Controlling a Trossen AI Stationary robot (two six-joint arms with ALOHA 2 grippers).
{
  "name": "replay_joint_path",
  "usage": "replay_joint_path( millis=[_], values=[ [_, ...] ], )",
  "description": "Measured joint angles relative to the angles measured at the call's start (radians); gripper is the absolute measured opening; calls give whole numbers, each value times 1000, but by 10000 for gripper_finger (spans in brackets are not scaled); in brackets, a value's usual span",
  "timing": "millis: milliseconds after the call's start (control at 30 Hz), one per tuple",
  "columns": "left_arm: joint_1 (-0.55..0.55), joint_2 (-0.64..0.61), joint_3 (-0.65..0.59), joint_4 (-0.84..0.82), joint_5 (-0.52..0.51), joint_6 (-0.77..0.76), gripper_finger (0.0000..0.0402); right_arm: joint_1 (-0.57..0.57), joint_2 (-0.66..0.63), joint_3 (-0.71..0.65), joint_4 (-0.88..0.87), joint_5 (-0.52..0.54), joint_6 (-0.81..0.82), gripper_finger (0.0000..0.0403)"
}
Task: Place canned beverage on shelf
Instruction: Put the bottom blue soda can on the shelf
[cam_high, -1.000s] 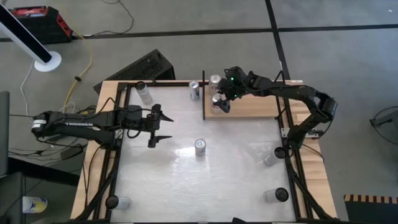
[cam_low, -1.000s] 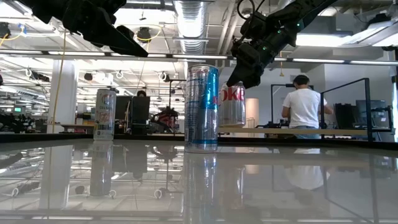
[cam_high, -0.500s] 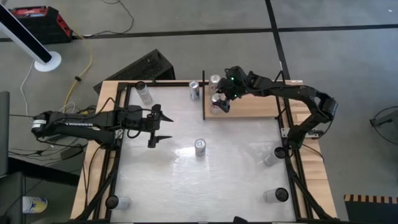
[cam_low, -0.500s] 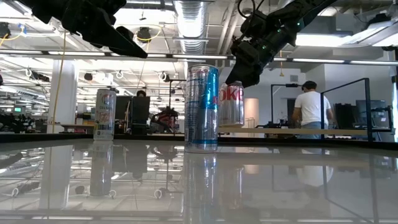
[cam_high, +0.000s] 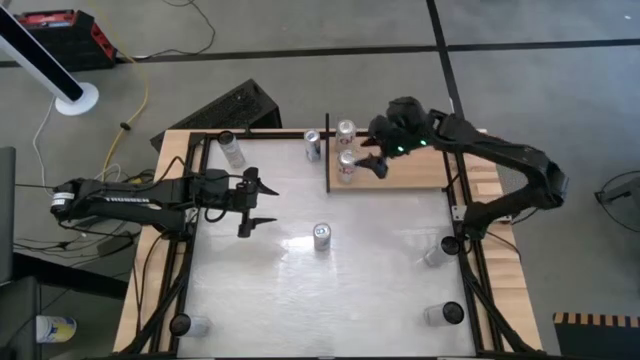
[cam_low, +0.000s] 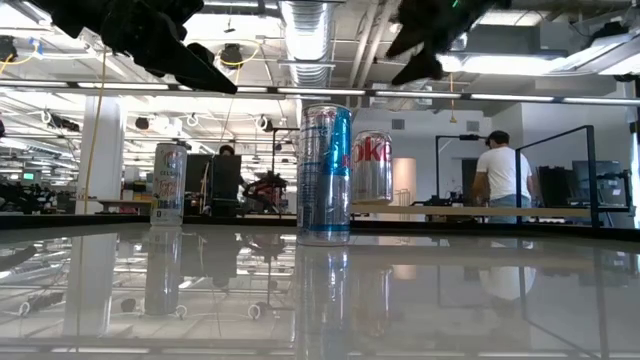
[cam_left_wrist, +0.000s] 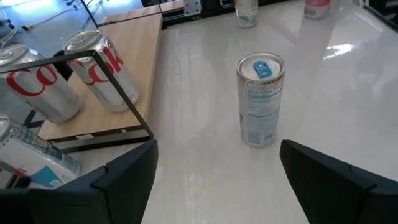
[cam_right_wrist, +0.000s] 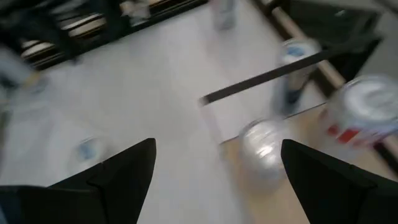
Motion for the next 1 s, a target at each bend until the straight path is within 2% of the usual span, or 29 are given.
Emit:
replay_joint_path(
  millis=[67, 133, 200, 500, 600, 733, 1000],
  values=[
    [0, 7, 0, 27, 40, -17, 322, 55, -48, 1, -69, 0, 31, 369],
    [-2, 35, 0, 90, 122, -45, 322, 123, -91, -6, -118, 4, 61, 369],
    [-16, 82, -4, 171, 191, -76, 322, 198, -125, -19, -136, 44, 95, 369],
    [-140, 425, 29, 588, 220, -116, 322, 541, -171, -24, -162, 394, 158, 369],
    [-169, 519, 98, 599, 179, -144, 322, 612, -170, -24, -178, 473, 186, 369],
    [-199, 615, 197, 504, 87, -120, 322, 671, -170, -24, -197, 526, 226, 369],
    [-204, 710, 326, 411, -19, -107, 322, 733, -170, -24, -215, 583, 248, 369]
  ],
)
